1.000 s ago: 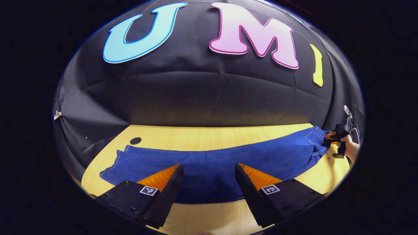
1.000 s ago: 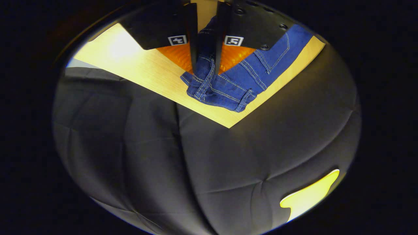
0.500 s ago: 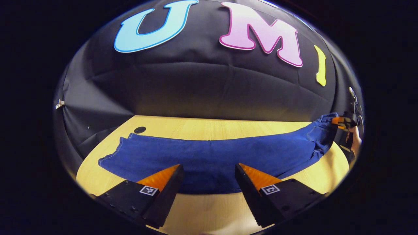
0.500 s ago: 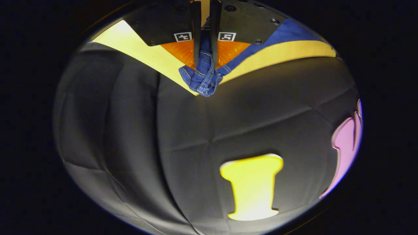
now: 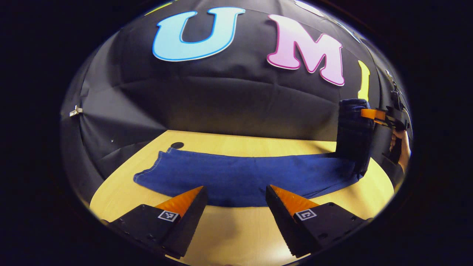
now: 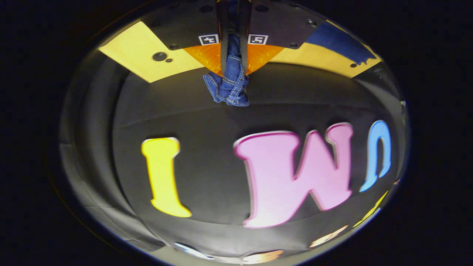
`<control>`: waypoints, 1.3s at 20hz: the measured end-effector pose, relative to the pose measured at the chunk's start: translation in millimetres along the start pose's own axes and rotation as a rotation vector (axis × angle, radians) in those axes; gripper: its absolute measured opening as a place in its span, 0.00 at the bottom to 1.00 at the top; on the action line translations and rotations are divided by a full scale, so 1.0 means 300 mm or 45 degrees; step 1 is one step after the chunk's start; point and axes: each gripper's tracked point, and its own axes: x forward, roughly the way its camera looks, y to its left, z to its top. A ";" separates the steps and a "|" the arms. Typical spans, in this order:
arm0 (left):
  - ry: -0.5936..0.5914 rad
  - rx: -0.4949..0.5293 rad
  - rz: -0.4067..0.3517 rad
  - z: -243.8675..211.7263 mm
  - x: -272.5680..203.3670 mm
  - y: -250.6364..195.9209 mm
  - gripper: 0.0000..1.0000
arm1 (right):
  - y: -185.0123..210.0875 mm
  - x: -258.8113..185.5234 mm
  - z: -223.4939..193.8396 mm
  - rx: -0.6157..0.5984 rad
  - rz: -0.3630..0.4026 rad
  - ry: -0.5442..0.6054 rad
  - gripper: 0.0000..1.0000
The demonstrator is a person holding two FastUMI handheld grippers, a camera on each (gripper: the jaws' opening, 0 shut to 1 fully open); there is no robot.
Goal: Grasp the waist and the cuffs of the jeans and fold them to make the two legs overlap; first hold the waist and fold one-third of the jeans toward the cuffs, then hold the cuffs and fold the remaining one-third in the same direction to finish folding.
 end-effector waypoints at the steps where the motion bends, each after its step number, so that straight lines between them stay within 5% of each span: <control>1: 0.001 -0.016 0.013 -0.008 -0.017 0.036 0.99 | -0.011 0.005 -0.081 -0.009 0.051 0.031 0.13; 8: 0.018 -0.139 0.112 -0.053 -0.025 0.288 1.00 | -0.366 0.155 -0.543 -0.124 0.197 0.320 0.14; 10: 0.007 -0.169 0.164 -0.046 -0.013 0.370 1.00 | -0.444 0.237 -0.659 -0.113 0.267 0.354 0.22; 11: 0.008 -0.179 0.192 -0.044 -0.002 0.408 1.00 | -0.334 0.148 -0.590 -0.093 0.295 0.375 0.37; 15: -0.003 -0.203 0.276 -0.022 0.060 0.559 1.00 | -0.300 0.054 -0.710 -0.150 0.338 0.484 0.93; 20: 0.037 -0.315 0.313 -0.020 0.206 0.685 1.00 | -0.261 -0.054 -0.678 -0.251 0.395 0.422 0.99; 26: 0.187 -0.245 0.383 -0.104 0.332 0.754 0.99 | -0.275 -0.139 -0.669 -0.237 0.398 0.439 0.98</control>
